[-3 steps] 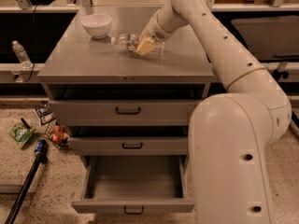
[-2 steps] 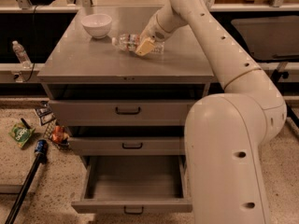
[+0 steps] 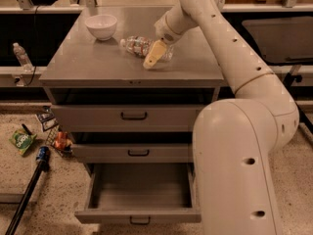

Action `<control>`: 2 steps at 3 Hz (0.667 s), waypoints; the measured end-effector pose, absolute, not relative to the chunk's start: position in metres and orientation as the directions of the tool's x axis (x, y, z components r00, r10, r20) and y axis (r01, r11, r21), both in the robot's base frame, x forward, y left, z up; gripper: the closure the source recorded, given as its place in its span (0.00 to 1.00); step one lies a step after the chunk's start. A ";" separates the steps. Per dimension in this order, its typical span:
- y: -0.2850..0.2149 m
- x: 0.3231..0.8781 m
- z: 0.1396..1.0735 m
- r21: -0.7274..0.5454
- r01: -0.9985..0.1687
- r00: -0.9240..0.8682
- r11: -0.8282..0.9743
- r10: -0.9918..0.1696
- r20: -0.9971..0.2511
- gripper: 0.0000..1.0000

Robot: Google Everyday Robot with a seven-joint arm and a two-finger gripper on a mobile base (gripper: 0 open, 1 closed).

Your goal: Pick water bottle from bottom drawer and place on counter

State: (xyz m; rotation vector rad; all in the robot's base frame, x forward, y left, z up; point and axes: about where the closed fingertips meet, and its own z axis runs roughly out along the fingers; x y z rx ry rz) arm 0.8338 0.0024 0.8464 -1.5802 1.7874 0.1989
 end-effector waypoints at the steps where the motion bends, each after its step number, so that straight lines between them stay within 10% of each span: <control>1: -0.006 0.829 0.854 -0.344 -0.905 0.021 0.251 -0.781 -0.624 0.00; 2: -0.027 0.809 0.883 -0.386 -0.881 0.062 0.272 -0.743 -0.666 0.00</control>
Offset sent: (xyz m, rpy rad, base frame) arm -0.0881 -0.0672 0.0648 0.1686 -0.1594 -0.0134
